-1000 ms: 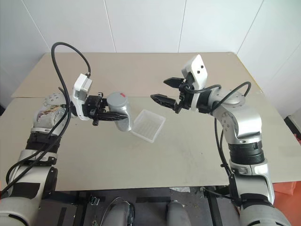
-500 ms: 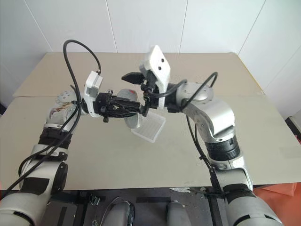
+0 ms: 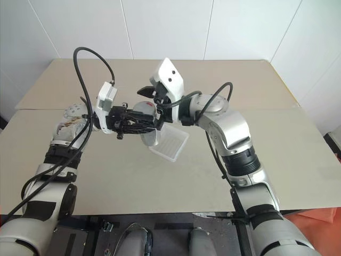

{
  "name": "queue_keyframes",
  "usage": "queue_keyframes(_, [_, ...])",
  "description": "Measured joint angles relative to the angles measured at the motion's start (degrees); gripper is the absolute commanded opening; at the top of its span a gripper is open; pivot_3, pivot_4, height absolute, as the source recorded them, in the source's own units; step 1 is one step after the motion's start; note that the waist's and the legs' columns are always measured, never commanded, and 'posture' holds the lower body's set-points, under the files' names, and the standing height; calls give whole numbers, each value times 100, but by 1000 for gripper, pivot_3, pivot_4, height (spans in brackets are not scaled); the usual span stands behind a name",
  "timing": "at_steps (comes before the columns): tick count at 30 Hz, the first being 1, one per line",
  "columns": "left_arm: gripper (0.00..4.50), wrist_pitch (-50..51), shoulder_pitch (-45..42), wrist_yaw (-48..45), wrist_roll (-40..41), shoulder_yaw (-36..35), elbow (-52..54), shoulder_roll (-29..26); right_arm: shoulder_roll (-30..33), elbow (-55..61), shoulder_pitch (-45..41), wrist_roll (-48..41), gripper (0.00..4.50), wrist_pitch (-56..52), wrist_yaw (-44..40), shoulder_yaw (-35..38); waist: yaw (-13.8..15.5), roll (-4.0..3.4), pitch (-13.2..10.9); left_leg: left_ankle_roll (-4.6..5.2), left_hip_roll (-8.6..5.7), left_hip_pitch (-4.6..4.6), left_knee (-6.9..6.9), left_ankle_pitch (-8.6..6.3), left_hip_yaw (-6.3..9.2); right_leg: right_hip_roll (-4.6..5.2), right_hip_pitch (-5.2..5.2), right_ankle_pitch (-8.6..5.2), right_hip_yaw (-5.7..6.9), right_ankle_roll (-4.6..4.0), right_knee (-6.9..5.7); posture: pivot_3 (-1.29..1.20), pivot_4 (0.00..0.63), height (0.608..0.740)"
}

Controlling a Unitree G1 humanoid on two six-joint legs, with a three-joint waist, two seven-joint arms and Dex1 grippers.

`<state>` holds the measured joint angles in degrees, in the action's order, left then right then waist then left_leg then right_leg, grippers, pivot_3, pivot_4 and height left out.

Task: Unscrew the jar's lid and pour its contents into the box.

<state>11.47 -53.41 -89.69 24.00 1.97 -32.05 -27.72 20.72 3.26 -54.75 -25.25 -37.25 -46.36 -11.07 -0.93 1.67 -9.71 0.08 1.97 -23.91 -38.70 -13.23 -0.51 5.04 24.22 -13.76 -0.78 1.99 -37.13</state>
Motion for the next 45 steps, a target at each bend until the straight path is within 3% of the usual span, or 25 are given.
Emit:
queue_keyframes(10, [1947, 116, 60, -119, 18, -66, 138, -178, 985, 264, 627, -181, 4438, -62, 47, 766, 34, 0, 0, 0, -2, -1, -2, 0, -1, 3, -3, 0, 2, 1, 5, 0, 150, 740])
queue_keyframes(14, [1947, 115, 61, -168, 19, -75, 163, -152, 1112, 389, 781, -235, 4438, -196, 92, 980, -6, 0, 0, 0, 0, -1, -1, 0, -2, -1, 2, 0, -2, 0, 4, 0, 150, 740])
queue_keyframes(25, [1947, 41, 55, -164, -32, -72, 37, -14, 1018, 1362, 657, -982, 4438, -928, 212, 1130, 3, 0, 0, 0, 0, -1, -3, 0, -1, 0, 1, 0, -2, 0, 4, 0, 150, 740])
queue_keyframes(33, [1947, -123, -39, -171, -155, -62, -82, 71, 556, 1324, 151, -891, 4438, -1452, 656, 463, 2, 0, 0, 1, -1, -4, -4, 0, 0, 0, 3, 0, -1, 0, 1, 0, 150, 740])
queue_keyframes(45, [1947, -129, -43, -182, -164, -63, -119, 90, 453, 1224, -95, -745, 4438, -1596, 759, 86, 6, 0, 0, 1, 0, -6, -4, 0, 2, 0, 3, 0, 1, 0, 1, 0, 150, 740])
